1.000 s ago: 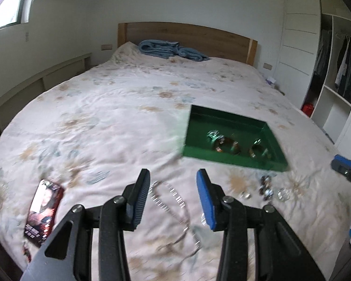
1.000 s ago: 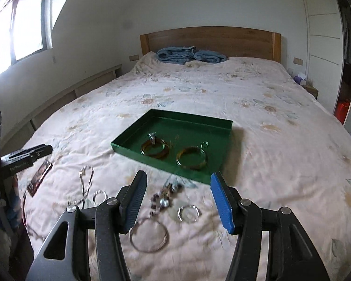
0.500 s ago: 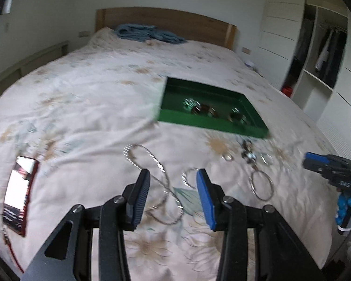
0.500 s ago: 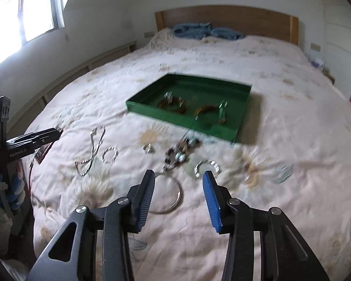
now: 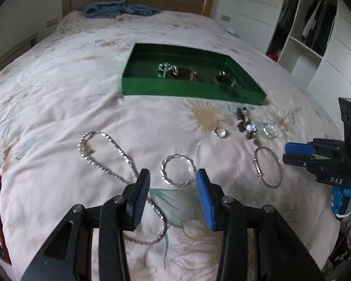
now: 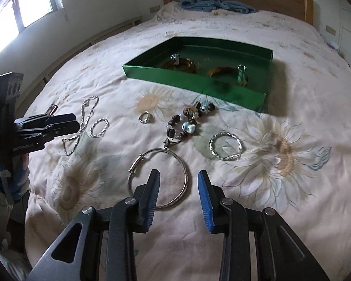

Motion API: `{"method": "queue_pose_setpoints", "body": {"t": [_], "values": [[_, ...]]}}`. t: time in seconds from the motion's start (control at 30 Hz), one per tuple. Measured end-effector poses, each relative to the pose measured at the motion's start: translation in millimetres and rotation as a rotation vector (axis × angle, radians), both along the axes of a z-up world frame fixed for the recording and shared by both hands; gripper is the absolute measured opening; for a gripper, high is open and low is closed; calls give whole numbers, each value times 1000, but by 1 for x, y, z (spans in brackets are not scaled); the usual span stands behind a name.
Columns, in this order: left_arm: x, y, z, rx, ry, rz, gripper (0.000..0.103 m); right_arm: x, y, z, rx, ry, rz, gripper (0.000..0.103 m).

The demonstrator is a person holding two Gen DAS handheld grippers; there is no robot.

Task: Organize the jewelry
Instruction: 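Grasp the twisted silver bangle with the left tool while the right tool grasps the silver hoop bangle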

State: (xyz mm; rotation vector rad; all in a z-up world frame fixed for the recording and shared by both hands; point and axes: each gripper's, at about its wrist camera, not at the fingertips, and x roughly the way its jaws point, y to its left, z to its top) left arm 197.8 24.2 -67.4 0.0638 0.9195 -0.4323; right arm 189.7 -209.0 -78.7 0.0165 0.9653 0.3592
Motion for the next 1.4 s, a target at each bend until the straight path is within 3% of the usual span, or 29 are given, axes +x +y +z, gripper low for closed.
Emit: {"method": "queue_pose_setpoints", "body": {"t": [0.23, 0.7, 0.97, 1.2, 1.4], "values": [[20, -12, -10, 59, 17, -25, 38, 10, 0, -13, -7, 36, 13, 30], [33, -30, -37, 179, 86, -120, 13, 23, 14, -25, -87, 94, 95, 26], [35, -33, -42, 166, 88, -124, 6, 29, 21, -30, -130, 107, 109, 17], [32, -41, -45, 184, 60, -95, 5, 33, 28, -33, -177, 82, 85, 5], [25, -44, -38, 186, 11, -59, 4, 25, 33, -28, -212, 29, 59, 4]]}}
